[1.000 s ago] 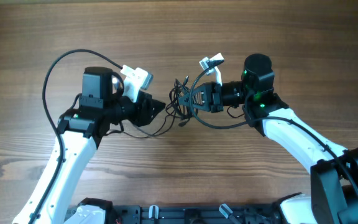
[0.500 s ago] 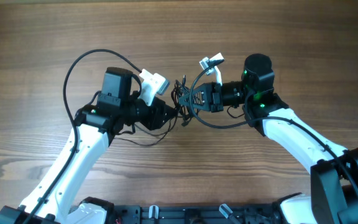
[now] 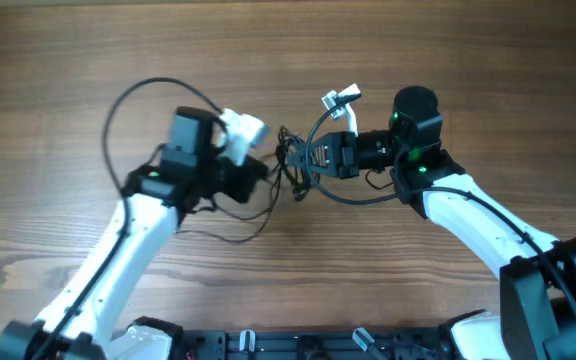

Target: Untangle cables

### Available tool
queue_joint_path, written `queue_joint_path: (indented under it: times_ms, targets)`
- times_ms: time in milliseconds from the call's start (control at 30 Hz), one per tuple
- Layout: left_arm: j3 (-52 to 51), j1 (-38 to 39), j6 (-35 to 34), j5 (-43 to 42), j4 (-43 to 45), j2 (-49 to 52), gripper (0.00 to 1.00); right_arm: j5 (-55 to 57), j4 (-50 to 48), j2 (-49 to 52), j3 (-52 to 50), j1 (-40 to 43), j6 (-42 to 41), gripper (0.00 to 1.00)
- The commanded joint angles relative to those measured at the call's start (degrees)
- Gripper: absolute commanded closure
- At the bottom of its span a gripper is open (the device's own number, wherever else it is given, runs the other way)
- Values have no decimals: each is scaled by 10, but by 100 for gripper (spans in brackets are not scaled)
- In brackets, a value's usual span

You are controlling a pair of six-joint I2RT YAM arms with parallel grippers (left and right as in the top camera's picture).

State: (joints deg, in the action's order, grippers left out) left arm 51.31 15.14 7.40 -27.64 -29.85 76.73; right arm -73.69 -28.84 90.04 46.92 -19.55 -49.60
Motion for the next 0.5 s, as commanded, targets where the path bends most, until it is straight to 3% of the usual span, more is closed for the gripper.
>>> queue_joint_path:
  times_ms: [0,233,267,300,333,400,467]
  targets:
    - [3,-73,-19,15,-43,-75,96,61,-4,-4,3,2,-6,96]
    - [3,-102,-67,-33,-54,-108,96,116,10,-4,3,2,-7,96]
    - [3,-102,-45,-83,-51,-111,96,141,21,-4,3,2,-7,95]
    - [3,-102,17,-189,-49,-113,96,171,33,-3,3,1,-5,96]
    - [3,-100,109,-362,-47,-112,96,204,38,-3,3,1,0,95]
    - [3,-89,150,-435,-47,-111,96,207,30,-3,3,1,1,96]
    - [3,-65,150,-436,-47,-111,96,213,25,-3,3,1,1,96]
